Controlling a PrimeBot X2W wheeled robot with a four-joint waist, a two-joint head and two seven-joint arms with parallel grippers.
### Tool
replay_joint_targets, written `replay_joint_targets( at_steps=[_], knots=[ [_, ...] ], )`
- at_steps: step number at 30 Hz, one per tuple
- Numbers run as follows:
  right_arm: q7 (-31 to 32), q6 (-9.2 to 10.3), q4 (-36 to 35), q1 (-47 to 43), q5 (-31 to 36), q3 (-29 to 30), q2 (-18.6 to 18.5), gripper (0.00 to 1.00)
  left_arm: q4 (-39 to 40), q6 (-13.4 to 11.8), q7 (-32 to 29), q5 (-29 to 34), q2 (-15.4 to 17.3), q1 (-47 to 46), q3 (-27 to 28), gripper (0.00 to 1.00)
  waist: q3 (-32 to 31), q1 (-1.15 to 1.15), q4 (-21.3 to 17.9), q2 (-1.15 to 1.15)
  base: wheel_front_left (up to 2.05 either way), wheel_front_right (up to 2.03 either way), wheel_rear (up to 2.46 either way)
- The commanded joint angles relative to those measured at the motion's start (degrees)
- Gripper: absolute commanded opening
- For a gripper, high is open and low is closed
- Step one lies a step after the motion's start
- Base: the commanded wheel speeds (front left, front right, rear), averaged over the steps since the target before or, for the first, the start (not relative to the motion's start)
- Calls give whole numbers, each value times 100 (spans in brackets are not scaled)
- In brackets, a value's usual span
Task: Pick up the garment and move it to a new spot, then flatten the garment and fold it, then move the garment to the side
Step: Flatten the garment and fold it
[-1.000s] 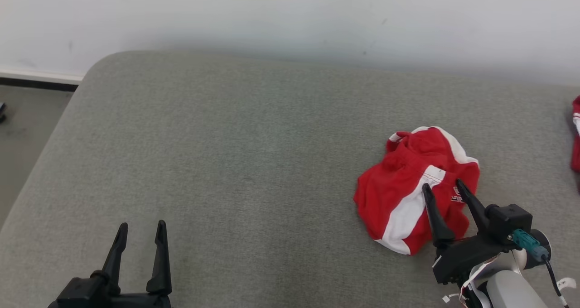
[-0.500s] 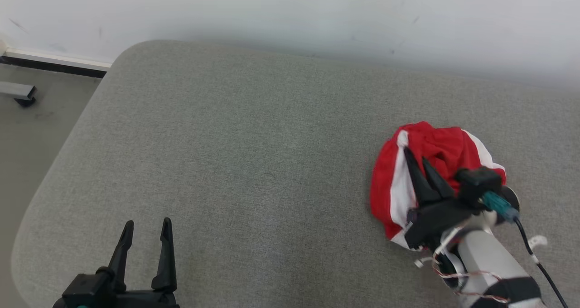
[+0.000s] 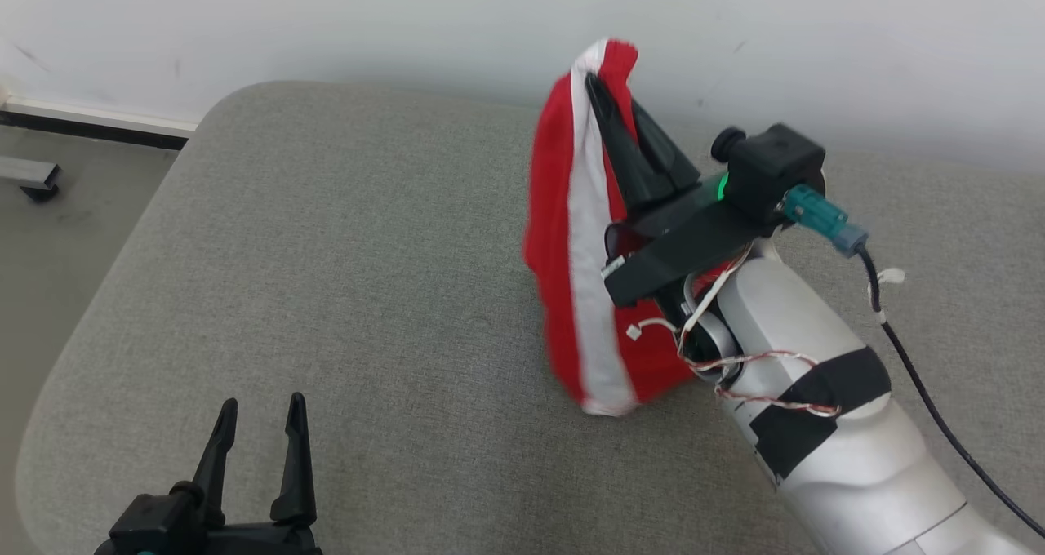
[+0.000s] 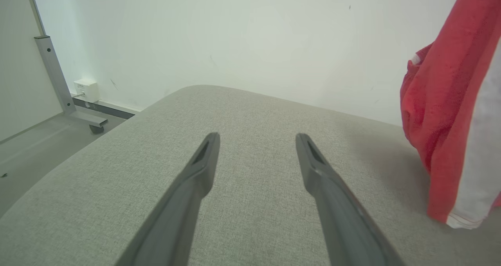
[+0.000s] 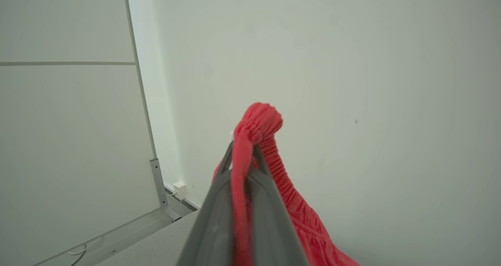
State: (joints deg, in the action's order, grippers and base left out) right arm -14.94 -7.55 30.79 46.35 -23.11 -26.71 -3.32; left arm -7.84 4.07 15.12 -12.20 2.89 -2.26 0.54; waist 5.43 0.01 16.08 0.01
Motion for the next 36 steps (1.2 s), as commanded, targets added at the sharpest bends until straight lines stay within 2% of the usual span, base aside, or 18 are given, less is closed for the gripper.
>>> replay_joint_targets(
  at_steps=[1,5,11,16,24,26,29,31,32,33,34,36],
  knots=[
    [-26,15,-39,135,-97,10,18,0,0,24,1,-3,2,-52,26,100,-8,-1,-10,-1,0,0,0],
    [-27,15,-131,234,-318,100,43,0,15,37,0,15,1,-36,61,100,-10,-1,-58,-1,0,0,0],
    [-28,15,7,-346,-315,322,35,0,4,-10,0,-40,0,7,14,100,12,-1,-219,-1,0,0,0],
    [-29,15,55,-1210,-241,815,-239,0,-26,-39,0,-67,0,21,-53,100,20,-1,-399,-1,0,0,0],
    [-29,15,-392,-2512,-300,1614,-545,0,-56,-15,0,-15,1,54,-93,100,-31,-1,-720,-1,0,0,0],
    [-29,15,-542,-2896,-368,1853,-571,0,-72,-13,1,6,3,45,-108,100,-64,-1,-785,-1,0,0,0],
    [-30,15,-868,-3979,-487,2500,-471,0,-122,42,0,36,3,29,-119,100,-140,-1,-939,-1,0,0,0],
    [-30,15,-888,-4208,-487,2616,-402,0,-127,39,0,44,0,53,-111,100,-154,-1,-994,-1,0,0,0],
    [-30,15,-892,-4285,-468,2661,-375,15,-137,41,0,51,0,65,-113,100,-160,-1,-1020,-1,0,0,0],
    [-30,15,-872,-4342,-463,2706,-338,46,-142,51,0,57,2,75,-109,100,-169,-1,-1048,-1,0,0,0],
    [-30,15,-877,-4378,-485,2759,-298,98,-151,64,0,72,2,88,-112,100,-179,-1,-1070,-1,0,0,0],
    [-31,15,-936,-4393,-417,2861,-265,100,-160,79,0,91,3,125,-81,100,-218,-1,-1130,-1,0,0,0]
  ],
)
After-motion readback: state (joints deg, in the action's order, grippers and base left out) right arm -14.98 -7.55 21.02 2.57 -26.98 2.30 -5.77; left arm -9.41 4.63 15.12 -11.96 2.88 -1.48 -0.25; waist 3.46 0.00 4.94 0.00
